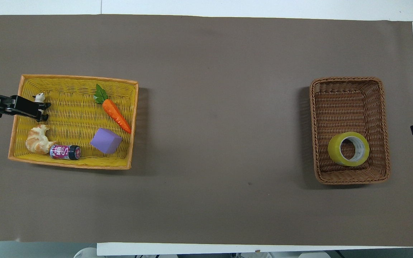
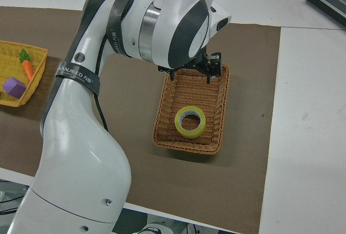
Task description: Move tape to another basket
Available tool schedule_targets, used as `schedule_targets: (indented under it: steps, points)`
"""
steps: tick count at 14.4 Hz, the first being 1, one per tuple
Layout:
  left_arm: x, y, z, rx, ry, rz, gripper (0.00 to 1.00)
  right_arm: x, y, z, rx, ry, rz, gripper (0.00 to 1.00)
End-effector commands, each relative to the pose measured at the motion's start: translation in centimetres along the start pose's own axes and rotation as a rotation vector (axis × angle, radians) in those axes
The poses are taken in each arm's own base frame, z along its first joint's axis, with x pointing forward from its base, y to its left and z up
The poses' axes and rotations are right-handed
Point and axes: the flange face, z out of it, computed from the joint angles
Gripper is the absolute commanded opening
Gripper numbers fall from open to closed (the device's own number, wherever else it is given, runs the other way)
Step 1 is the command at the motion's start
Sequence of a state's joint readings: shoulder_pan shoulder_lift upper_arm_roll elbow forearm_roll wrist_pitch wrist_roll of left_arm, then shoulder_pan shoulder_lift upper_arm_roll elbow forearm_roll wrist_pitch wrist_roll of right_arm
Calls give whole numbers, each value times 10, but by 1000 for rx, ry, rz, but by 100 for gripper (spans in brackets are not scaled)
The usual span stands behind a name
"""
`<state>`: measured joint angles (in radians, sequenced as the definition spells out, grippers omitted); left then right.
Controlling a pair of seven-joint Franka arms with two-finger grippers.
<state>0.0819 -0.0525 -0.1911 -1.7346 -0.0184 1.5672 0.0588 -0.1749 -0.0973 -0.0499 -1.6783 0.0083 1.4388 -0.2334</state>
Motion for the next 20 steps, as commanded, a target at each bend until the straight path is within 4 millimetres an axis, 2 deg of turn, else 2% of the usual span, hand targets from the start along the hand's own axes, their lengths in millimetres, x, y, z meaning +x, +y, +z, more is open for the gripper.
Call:
schedule_targets:
  steps: [1, 2, 4, 5, 7, 11, 20]
  points:
    - [-3, -12, 0, 18, 8, -18, 99, 20, -2, -5, -65, -31, 32, 100]
    - [-3, -11, 0, 18, 8, -16, 99, 23, -10, -6, -63, -25, 25, 100]
    - [-3, -11, 0, 18, 8, -16, 99, 31, -21, 3, -63, -45, 91, 100]
    - [-3, -11, 0, 18, 8, -16, 99, 35, -22, 7, -66, -55, 99, 100]
    - [-3, -11, 0, 18, 8, -16, 99, 40, -24, -5, -71, -27, 98, 100]
    - [-3, -11, 0, 18, 8, -16, 99, 42, -26, -14, -87, 11, 98, 100]
    - [-3, -11, 0, 18, 8, -16, 99, 41, -25, -14, -77, 11, 98, 100]
